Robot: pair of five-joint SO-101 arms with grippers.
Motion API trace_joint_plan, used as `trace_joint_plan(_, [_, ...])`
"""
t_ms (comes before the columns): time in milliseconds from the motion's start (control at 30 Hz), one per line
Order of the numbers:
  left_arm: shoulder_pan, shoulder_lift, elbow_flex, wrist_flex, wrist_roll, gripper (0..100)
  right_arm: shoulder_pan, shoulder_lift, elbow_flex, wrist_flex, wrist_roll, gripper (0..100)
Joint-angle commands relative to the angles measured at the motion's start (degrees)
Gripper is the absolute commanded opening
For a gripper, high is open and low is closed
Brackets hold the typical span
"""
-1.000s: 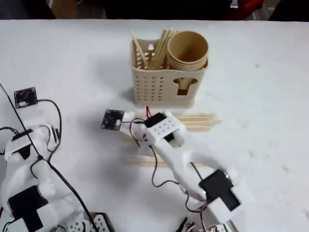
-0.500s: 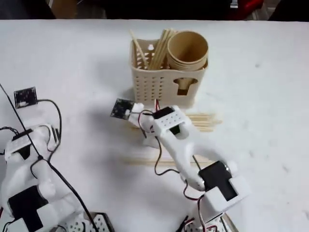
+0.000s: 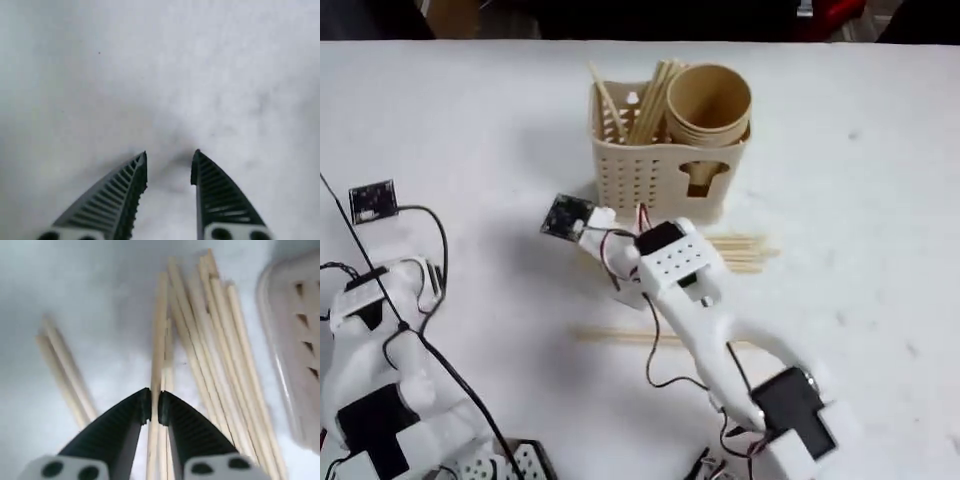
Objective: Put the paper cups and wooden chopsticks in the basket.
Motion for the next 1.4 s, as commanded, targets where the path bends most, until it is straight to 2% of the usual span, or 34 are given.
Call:
trace_joint_plan(0, [-0.6,-0.4,0.0,-0.5,0.7,16,-0.3,-3.3,-0.7,0.3,-1.0,1.5])
trace_joint_plan(133, [-0.6,-0.4,0.0,-0.5,0.7,16,-0.4,-7.0,-0.5,-1.2,-4.7,1.5])
trace_joint_plan(300, [-0.6,-0.4,0.0,-0.5,0.7,16,0.0,-20.1,-4.3,-0.6,-11.7,1.5])
trace_joint_plan(433, [-0.6,-0.4,0.0,-0.5,0.7,16,0.0,-28.7,-12.7,0.9,-13.0,1.5])
trace_joint_plan(533, [-0.6,-0.4,0.0,-0.5,0.7,16,0.0,-29.6,-22.5,0.8,-15.6,1.5])
trace_joint_plan(700, [-0.6,-0.4,0.0,-0.5,0.7,16,0.0,-20.6,-40.2,-1.6,-17.8,1.5])
trace_joint_plan(933, [-0.7,-0.4,0.0,-0.5,0.8,16,3.9,1.3,-61.5,-9.5,-17.9,1.5])
trace_joint_plan(1100, [-0.7,-0.4,0.0,-0.5,0.8,16,3.8,13.9,-76.4,-10.5,-17.9,1.5])
trace_joint_plan(1200, [-0.7,-0.4,0.0,-0.5,0.8,16,3.8,18.2,-81.1,-9.6,-18.9,1.5])
trace_joint_plan(1367, [-0.7,-0.4,0.0,-0.5,0.8,16,6.8,17.9,-80.9,-7.6,-28.1,1.5])
